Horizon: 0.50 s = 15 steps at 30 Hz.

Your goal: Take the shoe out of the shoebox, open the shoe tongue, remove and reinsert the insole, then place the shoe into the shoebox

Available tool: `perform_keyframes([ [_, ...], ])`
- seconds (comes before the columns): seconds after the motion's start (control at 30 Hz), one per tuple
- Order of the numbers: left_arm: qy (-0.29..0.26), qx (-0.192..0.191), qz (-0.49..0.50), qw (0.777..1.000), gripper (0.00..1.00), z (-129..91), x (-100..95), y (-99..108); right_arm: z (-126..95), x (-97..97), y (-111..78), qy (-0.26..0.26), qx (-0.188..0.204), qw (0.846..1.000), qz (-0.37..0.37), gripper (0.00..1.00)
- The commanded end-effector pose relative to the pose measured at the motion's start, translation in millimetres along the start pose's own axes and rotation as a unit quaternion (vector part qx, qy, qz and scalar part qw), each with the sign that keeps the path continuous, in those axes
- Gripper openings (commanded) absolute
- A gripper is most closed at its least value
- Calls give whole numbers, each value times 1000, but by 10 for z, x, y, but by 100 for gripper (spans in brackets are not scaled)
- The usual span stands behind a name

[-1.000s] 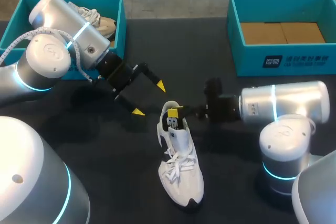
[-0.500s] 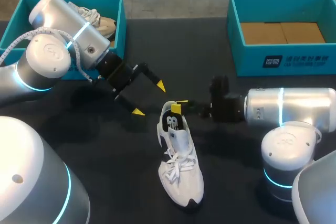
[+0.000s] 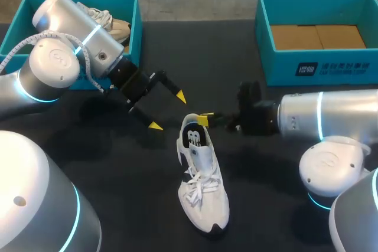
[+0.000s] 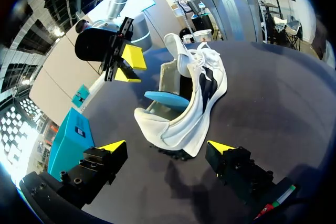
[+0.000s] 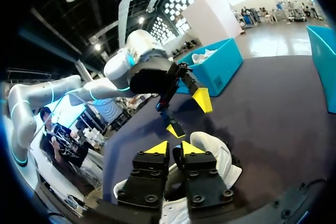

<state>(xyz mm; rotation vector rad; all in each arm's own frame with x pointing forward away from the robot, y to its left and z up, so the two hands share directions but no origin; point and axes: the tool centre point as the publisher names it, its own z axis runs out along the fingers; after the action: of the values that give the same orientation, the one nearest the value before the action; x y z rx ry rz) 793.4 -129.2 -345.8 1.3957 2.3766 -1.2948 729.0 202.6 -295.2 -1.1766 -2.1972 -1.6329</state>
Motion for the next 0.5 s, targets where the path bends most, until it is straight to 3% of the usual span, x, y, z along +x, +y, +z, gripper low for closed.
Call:
perform_keyframes([
  [0.03, 2, -1, 0, 1000, 100, 6, -10, 8, -8, 63, 12, -40, 28, 999, 2, 0],
  [0.5, -4, -11, 21, 1000, 100, -254, -68, -92, -22, 235, -4, -109, 68, 992, -3, 0],
])
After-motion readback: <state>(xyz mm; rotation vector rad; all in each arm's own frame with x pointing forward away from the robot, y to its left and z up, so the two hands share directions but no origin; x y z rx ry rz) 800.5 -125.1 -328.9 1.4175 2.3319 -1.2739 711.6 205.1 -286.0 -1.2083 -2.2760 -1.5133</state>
